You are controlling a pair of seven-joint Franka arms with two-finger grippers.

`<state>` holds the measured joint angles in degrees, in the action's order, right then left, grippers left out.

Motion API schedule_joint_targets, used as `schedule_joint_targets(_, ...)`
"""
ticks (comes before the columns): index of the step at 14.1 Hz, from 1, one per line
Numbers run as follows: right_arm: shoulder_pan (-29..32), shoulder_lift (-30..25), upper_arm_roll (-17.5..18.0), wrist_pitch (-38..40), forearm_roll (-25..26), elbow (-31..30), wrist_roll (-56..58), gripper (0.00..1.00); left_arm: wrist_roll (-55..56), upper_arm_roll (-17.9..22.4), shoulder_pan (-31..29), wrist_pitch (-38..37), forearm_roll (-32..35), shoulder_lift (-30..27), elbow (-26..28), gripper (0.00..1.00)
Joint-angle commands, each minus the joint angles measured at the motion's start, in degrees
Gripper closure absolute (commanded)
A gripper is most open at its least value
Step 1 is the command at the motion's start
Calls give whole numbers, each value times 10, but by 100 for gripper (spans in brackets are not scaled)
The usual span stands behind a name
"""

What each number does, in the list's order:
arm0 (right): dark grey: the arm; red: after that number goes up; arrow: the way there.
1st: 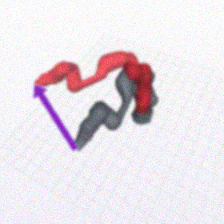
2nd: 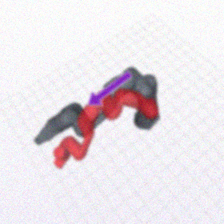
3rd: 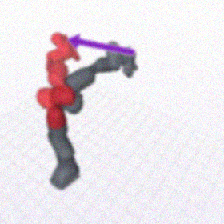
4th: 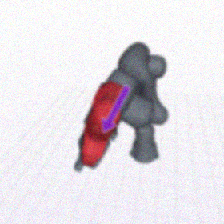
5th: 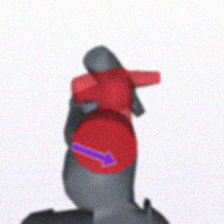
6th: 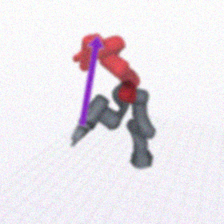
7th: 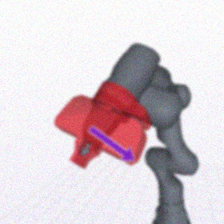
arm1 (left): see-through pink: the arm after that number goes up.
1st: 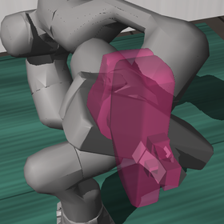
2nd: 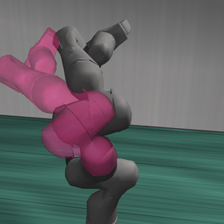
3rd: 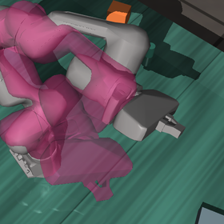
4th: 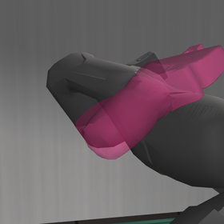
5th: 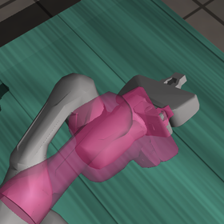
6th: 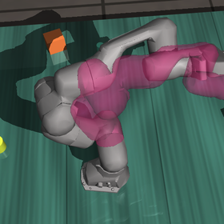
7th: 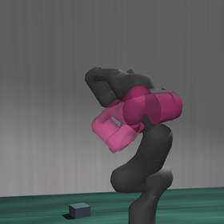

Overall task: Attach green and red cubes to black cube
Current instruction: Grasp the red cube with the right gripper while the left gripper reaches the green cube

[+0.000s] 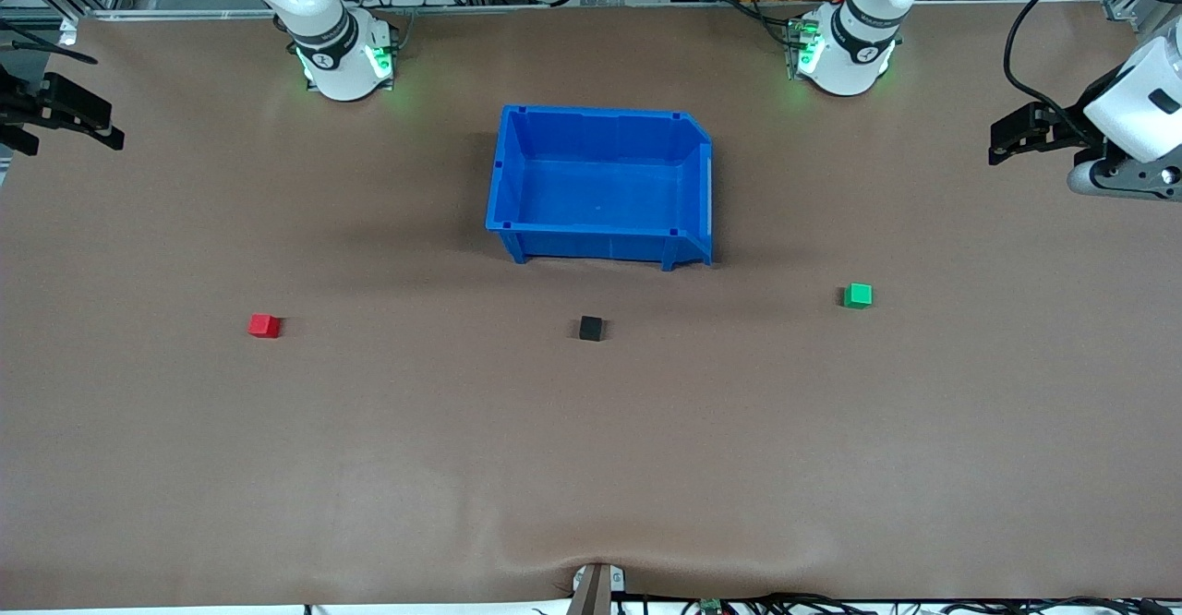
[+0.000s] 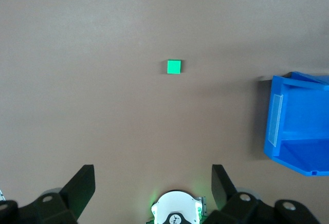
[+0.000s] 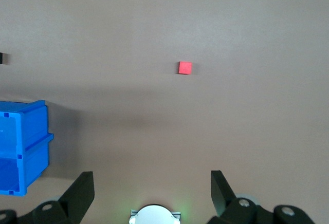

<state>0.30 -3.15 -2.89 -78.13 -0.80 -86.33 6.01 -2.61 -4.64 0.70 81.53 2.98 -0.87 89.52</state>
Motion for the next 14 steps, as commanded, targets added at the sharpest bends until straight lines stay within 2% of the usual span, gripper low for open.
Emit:
schedule_joint_targets(1, 2, -2, 4, 1, 8, 0, -6, 0, -18, -2, -5, 9, 3, -9, 13, 0)
schedule_joint_targets(7, 4, 3, 4, -4, 11, 1, -6, 0, -19, -3, -11, 13, -7, 7, 12, 0)
schedule_joint_targets(9, 8, 16, 4, -4, 12, 2, -6, 0, 0, -7, 3, 13, -3, 38, 10, 0)
schedule_joint_targets(14, 17, 68, 3, -33, 12, 20, 2, 0, 23, -11, 9, 83, -9, 107, 15, 0)
